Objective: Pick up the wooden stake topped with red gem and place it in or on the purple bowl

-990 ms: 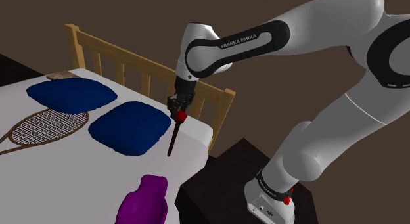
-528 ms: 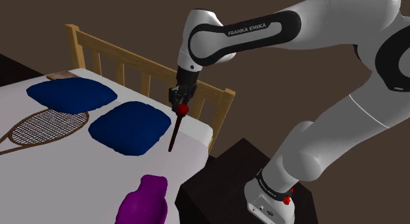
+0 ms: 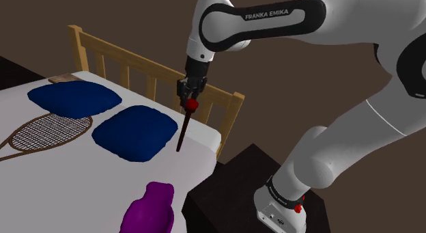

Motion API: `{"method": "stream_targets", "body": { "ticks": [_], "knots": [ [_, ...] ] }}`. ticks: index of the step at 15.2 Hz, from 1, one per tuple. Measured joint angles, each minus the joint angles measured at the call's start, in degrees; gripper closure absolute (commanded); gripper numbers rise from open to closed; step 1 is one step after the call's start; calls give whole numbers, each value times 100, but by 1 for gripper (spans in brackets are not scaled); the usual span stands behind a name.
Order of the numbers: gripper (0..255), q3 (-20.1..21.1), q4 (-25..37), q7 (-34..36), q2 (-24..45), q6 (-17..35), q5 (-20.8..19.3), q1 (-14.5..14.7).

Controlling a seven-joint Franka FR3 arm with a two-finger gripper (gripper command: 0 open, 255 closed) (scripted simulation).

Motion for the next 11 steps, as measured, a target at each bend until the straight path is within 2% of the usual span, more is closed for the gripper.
{"method": "stream_targets", "body": {
  "ticks": [4,11],
  "knots": [
    [255,61,209,150,-139,-327,27,54],
    [255,528,648,958,-416,-916,222,377]
  ]
}}
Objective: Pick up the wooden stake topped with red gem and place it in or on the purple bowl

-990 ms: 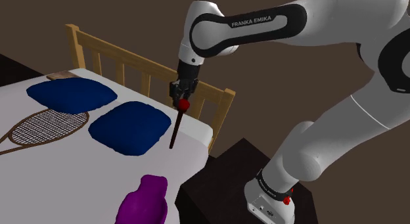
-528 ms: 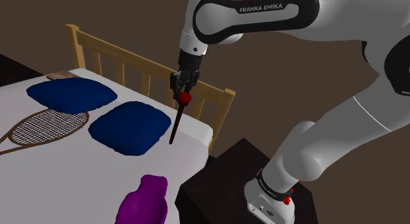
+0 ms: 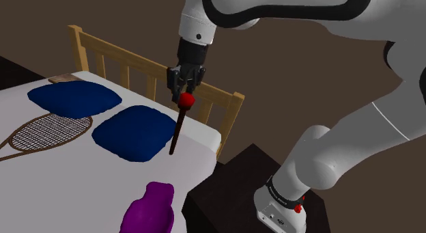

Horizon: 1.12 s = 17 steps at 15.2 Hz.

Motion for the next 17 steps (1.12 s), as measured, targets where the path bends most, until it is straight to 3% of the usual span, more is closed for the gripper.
{"method": "stream_targets", "body": {
  "ticks": [12,17],
  "knots": [
    [255,887,1394,1542,167,-960,185,451],
    [255,945,1090,1551,155,-666,215,478]
  ]
}}
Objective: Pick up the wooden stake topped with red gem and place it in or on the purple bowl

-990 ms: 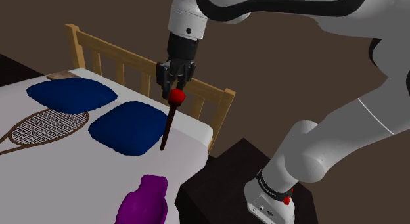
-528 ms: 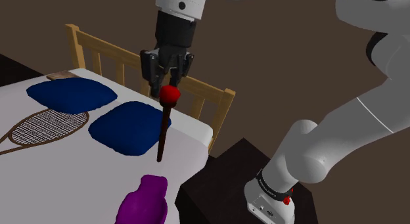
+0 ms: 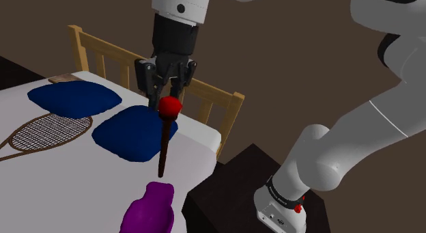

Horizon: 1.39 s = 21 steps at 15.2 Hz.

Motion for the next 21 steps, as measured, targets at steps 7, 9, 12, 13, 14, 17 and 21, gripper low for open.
{"method": "stream_targets", "body": {
  "ticks": [7,9,12,13,14,17,21],
  "knots": [
    [255,55,-544,-62,-29,515,52,29],
    [255,70,-707,-89,-26,678,64,35],
    [255,95,-917,-116,-12,900,81,44],
    [255,111,-990,-121,8,993,85,47],
    [255,114,-1028,-134,29,1049,82,43],
    [255,146,-1259,-158,46,1297,106,57],
    [255,193,-1511,-183,116,1615,121,66]
  ]
}}
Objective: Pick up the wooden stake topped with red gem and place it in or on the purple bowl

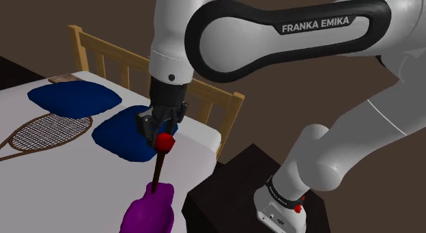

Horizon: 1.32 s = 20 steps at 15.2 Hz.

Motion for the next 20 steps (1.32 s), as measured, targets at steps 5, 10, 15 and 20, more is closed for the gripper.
{"method": "stream_targets", "body": {
  "ticks": [5,10,15,20],
  "knots": [
    [255,72,-269,-5,134,401,4,10],
    [255,125,-542,-36,272,803,6,12],
    [255,181,-707,-27,420,1111,-10,14],
    [0,182,-718,-29,429,1132,-11,13]
  ]
}}
